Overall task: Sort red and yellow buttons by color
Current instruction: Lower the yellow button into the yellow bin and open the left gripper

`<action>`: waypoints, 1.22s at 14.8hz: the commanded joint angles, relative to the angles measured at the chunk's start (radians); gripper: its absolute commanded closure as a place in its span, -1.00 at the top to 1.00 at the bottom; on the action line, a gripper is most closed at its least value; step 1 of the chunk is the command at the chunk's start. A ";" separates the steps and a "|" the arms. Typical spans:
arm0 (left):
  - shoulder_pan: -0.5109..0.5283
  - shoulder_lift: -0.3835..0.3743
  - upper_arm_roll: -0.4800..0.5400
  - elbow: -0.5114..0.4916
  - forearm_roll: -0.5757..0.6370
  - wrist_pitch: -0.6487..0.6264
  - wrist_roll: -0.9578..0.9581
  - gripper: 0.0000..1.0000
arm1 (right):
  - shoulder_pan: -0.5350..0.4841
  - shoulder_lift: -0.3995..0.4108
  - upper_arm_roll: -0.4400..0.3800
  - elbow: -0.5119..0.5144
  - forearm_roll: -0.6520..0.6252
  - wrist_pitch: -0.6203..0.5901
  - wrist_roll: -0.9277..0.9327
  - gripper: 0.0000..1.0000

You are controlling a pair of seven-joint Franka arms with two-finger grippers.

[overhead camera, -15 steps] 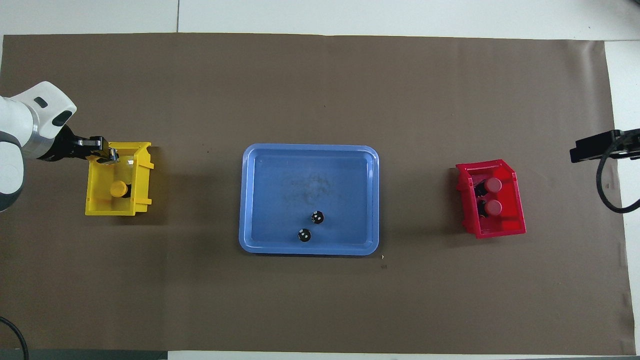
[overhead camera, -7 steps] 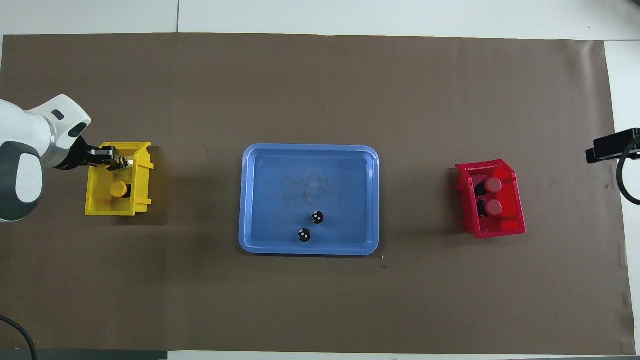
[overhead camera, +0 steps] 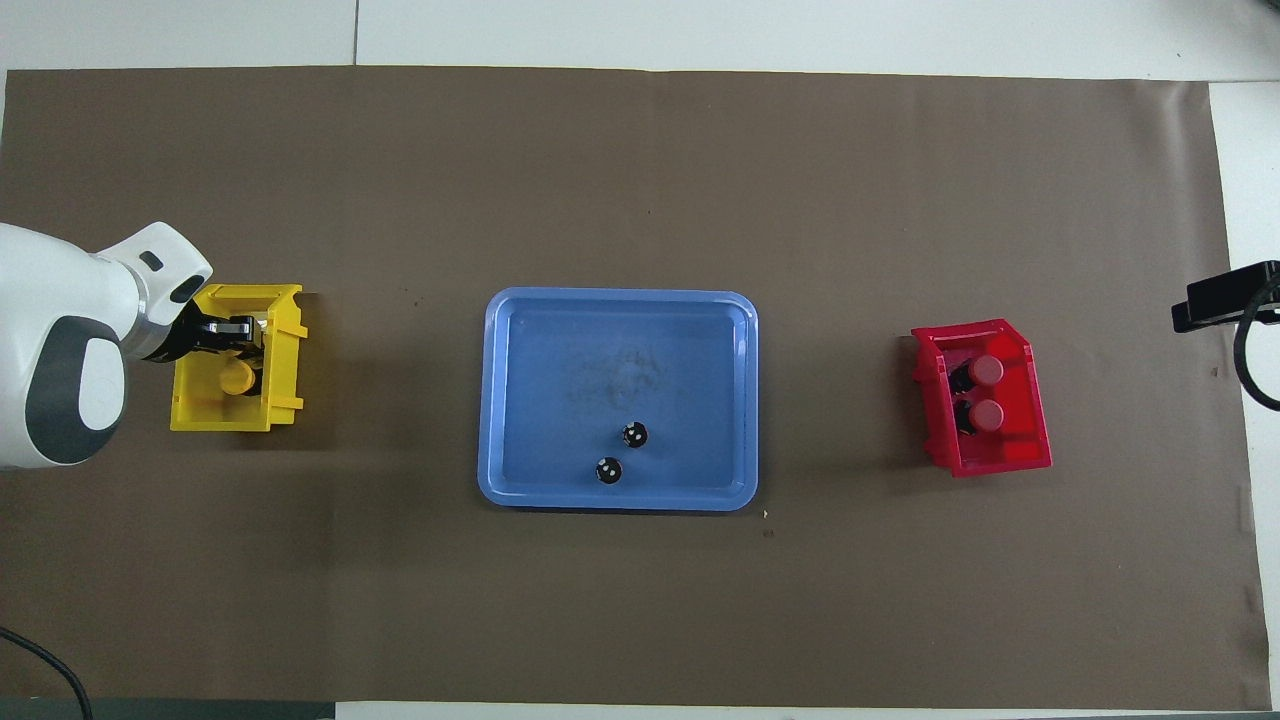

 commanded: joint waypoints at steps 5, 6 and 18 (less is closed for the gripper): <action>-0.011 0.002 0.008 -0.013 0.002 0.040 0.001 -0.63 | -0.010 0.002 0.013 0.016 0.002 -0.024 0.010 1.00; -0.010 0.004 0.008 -0.010 0.002 0.039 0.001 -0.55 | -0.014 0.002 0.013 0.016 0.002 -0.024 0.010 1.00; -0.002 0.008 0.008 0.007 0.001 0.033 0.004 -0.11 | -0.005 0.002 0.013 0.017 0.002 -0.028 0.016 1.00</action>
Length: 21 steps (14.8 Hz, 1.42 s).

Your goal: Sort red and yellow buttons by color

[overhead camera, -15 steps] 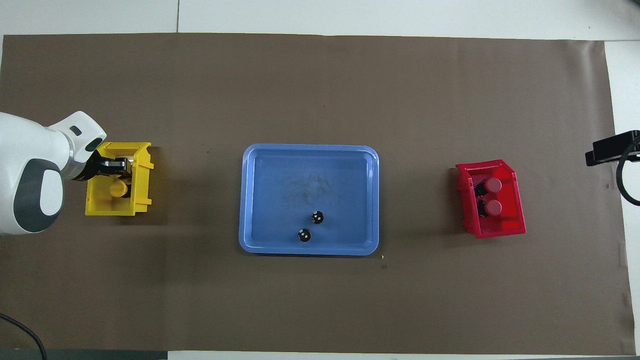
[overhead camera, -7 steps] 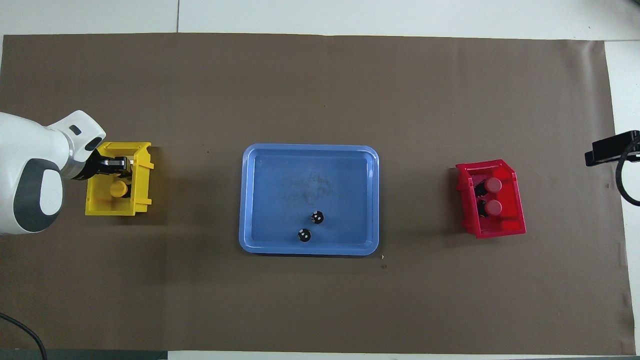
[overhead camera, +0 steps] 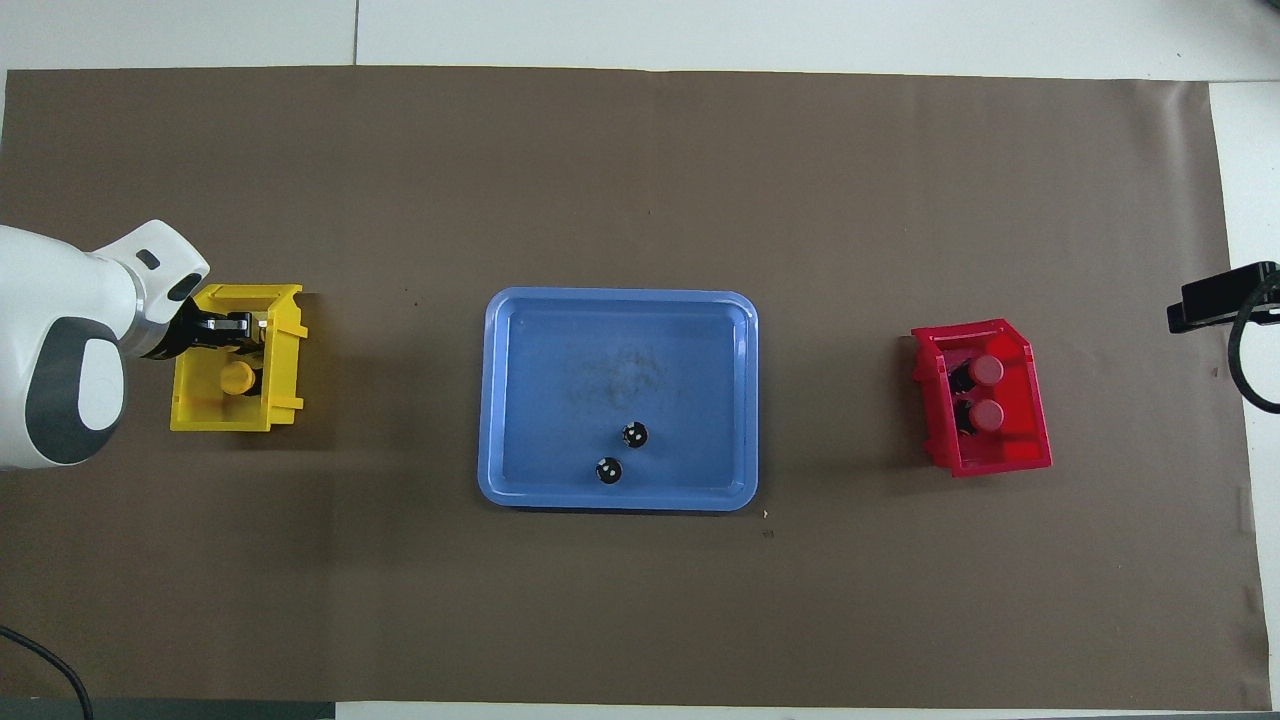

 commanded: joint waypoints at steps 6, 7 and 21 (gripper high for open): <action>-0.003 0.009 0.005 0.030 -0.001 -0.005 0.001 0.02 | -0.007 0.002 0.008 0.017 0.002 -0.025 0.016 1.00; -0.002 0.012 0.006 0.040 -0.001 -0.022 0.001 0.02 | -0.007 0.002 0.008 0.017 0.002 -0.025 0.016 1.00; -0.017 -0.141 -0.008 0.512 -0.004 -0.716 0.053 1.00 | -0.007 0.001 0.008 0.015 0.003 -0.019 0.016 1.00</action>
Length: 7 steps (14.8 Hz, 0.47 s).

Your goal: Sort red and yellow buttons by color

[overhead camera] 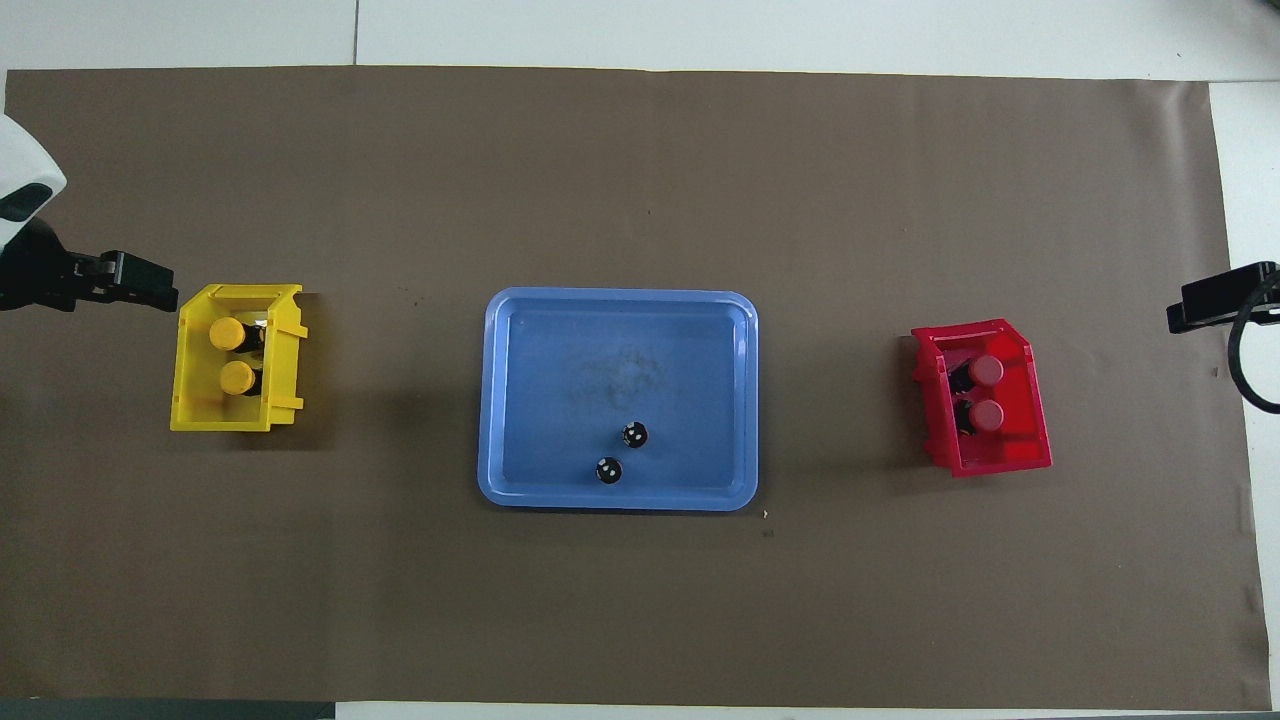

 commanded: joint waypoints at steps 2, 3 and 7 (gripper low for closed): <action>-0.010 -0.028 -0.025 0.151 -0.002 -0.208 0.021 1.00 | -0.007 0.002 0.008 0.015 0.003 -0.021 0.016 1.00; -0.008 -0.027 -0.044 0.183 -0.002 -0.218 0.019 1.00 | -0.007 0.001 0.008 0.015 0.003 -0.020 0.016 1.00; -0.010 -0.024 -0.047 0.234 -0.002 -0.291 0.019 1.00 | -0.007 0.001 0.008 0.015 0.003 -0.018 0.016 1.00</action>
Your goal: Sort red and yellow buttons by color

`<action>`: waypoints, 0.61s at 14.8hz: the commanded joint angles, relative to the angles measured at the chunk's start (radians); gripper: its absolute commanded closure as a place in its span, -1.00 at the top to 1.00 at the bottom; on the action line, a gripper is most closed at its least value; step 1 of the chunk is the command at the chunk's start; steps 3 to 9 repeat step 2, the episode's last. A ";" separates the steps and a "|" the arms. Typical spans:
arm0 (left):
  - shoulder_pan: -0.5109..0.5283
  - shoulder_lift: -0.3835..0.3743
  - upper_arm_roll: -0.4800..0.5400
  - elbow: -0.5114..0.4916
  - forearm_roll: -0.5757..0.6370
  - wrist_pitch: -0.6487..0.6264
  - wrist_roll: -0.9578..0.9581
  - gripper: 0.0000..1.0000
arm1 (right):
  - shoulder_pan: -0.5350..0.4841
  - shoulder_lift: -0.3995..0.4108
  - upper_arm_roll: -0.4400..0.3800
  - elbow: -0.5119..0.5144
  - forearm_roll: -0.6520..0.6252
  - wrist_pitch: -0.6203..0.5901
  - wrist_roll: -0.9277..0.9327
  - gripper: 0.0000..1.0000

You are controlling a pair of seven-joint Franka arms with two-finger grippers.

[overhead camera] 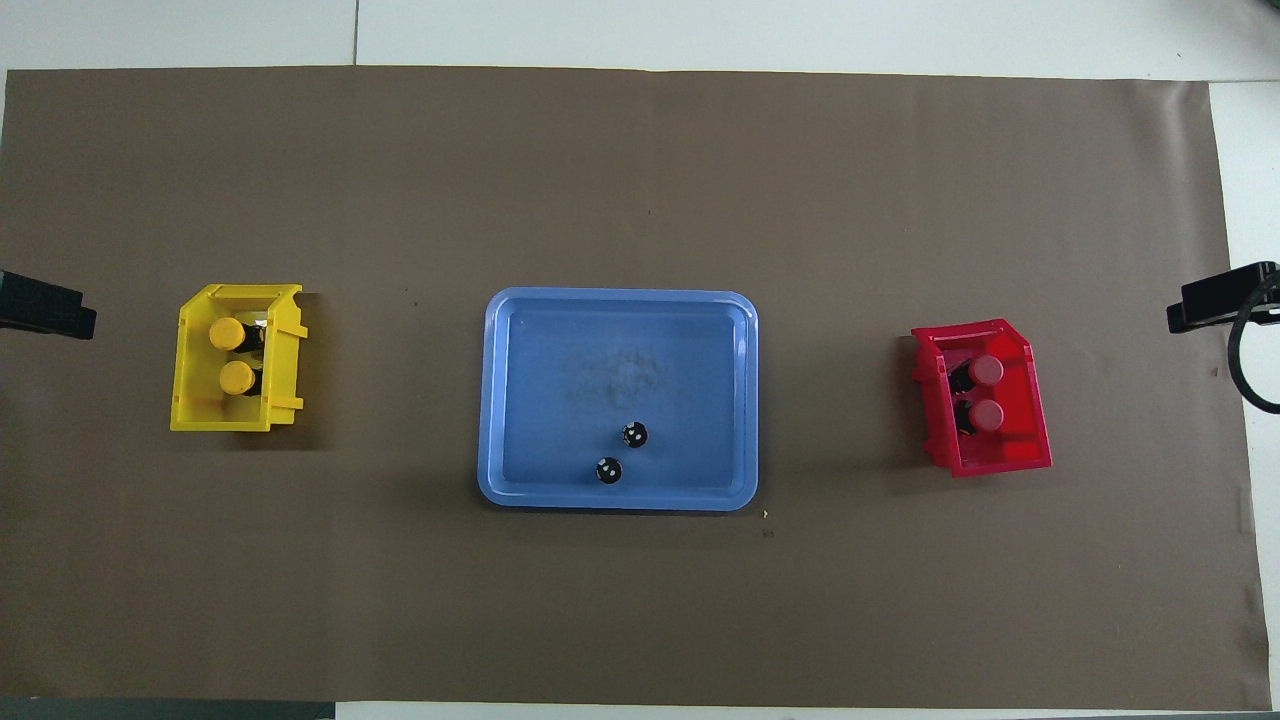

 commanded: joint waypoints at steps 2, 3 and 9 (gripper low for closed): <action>-0.006 0.021 -0.001 0.045 -0.001 -0.055 0.009 1.00 | -0.007 0.001 0.009 0.013 0.003 -0.020 0.016 1.00; -0.006 0.021 -0.001 0.045 -0.001 -0.055 0.009 1.00 | -0.007 0.001 0.009 0.013 0.003 -0.020 0.016 1.00; -0.006 0.021 -0.001 0.045 -0.001 -0.055 0.009 1.00 | -0.007 0.001 0.009 0.013 0.003 -0.020 0.016 1.00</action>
